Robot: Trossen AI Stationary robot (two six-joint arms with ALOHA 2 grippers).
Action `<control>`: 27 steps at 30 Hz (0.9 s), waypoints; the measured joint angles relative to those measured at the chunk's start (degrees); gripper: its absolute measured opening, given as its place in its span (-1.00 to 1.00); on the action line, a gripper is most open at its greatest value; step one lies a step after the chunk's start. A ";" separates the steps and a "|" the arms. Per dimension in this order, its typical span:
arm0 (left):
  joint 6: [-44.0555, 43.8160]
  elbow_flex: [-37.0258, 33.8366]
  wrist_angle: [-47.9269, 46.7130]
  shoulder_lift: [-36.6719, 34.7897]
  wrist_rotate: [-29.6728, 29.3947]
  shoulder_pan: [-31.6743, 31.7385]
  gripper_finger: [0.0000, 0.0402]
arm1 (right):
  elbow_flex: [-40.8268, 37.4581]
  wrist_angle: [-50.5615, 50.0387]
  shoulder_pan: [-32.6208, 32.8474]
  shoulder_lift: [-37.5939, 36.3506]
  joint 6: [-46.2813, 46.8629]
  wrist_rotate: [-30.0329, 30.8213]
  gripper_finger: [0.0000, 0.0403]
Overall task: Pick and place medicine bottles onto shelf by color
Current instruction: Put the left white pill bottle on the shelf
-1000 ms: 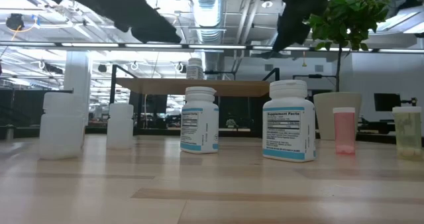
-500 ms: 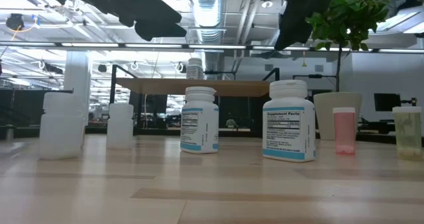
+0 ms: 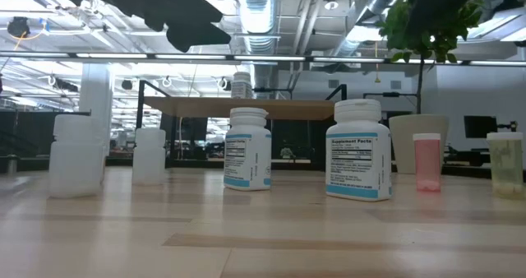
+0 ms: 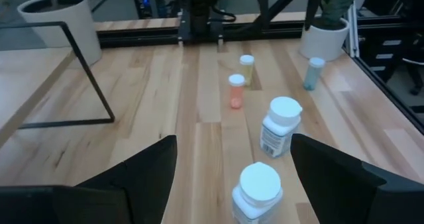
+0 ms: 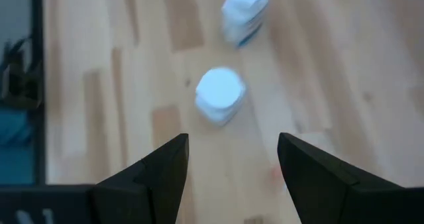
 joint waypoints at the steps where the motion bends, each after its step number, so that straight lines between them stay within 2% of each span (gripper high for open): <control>1: -0.15 0.00 -0.15 0.00 0.00 0.00 0.42 | 0.00 -0.01 1.28 0.00 1.59 3.08 0.27; 4: 0.46 0.00 -0.28 0.00 0.02 0.02 0.42 | 0.00 0.02 3.38 0.00 3.34 6.67 0.27; 12: 2.30 0.00 -0.21 0.00 1.44 0.02 0.42 | 0.00 2.04 1.48 0.04 3.29 3.51 0.27; 24: 2.34 0.00 -0.63 0.00 1.42 0.02 0.42 | -0.04 2.38 -6.32 0.71 5.14 -8.52 0.27; 27: 2.18 0.00 -0.56 0.00 2.15 0.04 0.42 | -0.04 3.40 -7.58 0.72 4.67 -8.73 0.27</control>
